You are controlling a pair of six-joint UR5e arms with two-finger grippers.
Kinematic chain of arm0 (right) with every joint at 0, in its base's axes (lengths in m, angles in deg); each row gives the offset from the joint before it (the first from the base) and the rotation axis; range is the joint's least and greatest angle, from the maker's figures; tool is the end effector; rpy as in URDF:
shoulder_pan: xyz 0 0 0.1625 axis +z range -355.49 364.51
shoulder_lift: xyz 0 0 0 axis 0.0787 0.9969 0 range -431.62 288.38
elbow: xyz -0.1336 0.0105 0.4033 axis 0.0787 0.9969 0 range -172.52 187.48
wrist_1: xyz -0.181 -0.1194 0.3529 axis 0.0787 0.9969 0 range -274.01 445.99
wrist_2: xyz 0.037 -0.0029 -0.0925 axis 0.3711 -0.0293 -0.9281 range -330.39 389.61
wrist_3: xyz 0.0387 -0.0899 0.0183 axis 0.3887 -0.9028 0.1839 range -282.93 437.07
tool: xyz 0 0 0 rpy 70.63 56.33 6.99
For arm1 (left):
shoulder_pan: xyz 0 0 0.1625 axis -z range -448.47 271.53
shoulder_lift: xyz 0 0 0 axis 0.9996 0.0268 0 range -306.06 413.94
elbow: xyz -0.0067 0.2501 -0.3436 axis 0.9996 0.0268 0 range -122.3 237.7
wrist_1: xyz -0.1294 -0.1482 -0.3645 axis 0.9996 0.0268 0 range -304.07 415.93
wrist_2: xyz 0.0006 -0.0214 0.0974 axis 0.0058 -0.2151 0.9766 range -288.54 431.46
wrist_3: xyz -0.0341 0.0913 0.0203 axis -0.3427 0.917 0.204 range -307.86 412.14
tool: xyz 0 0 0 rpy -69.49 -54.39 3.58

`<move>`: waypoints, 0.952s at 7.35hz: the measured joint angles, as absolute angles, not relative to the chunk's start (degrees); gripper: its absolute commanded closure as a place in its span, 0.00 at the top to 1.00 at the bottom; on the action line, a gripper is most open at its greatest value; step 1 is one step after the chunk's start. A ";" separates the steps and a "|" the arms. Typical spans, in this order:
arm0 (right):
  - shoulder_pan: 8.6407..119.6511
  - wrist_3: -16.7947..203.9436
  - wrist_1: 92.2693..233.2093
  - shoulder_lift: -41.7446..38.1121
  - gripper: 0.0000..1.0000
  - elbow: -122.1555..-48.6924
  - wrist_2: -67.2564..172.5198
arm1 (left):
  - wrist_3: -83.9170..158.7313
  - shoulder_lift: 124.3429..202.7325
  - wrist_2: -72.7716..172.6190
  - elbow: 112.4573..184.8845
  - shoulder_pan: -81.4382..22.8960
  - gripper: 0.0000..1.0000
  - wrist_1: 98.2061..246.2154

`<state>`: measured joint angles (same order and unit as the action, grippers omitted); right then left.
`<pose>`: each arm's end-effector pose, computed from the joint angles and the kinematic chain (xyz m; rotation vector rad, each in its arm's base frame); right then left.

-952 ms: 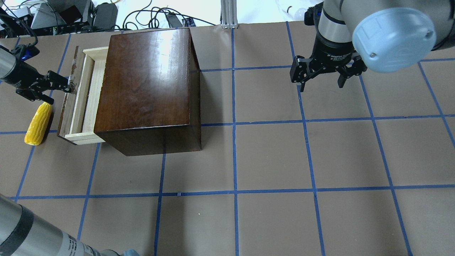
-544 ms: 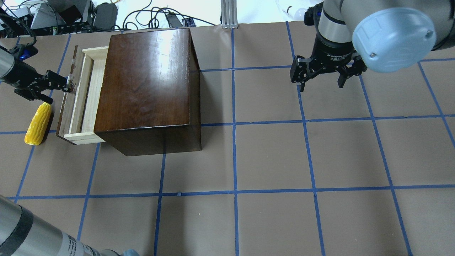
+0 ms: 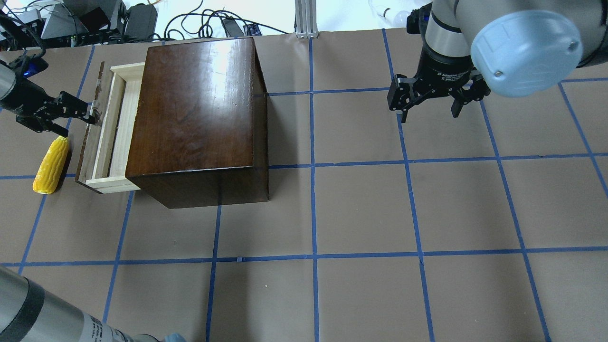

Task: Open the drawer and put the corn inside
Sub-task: 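Release the handle and raise the left gripper away from the drawer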

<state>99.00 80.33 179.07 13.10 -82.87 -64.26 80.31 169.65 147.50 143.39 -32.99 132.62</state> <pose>0.1672 -0.5130 0.4435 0.0353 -3.0704 -0.0614 0.2301 -0.6121 0.2928 0.1833 -2.8550 0.0096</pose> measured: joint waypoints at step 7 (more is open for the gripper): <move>99.00 80.32 179.07 13.10 1.00 -82.87 -64.26 | 80.40 167.16 157.88 137.24 -32.39 1.00 139.79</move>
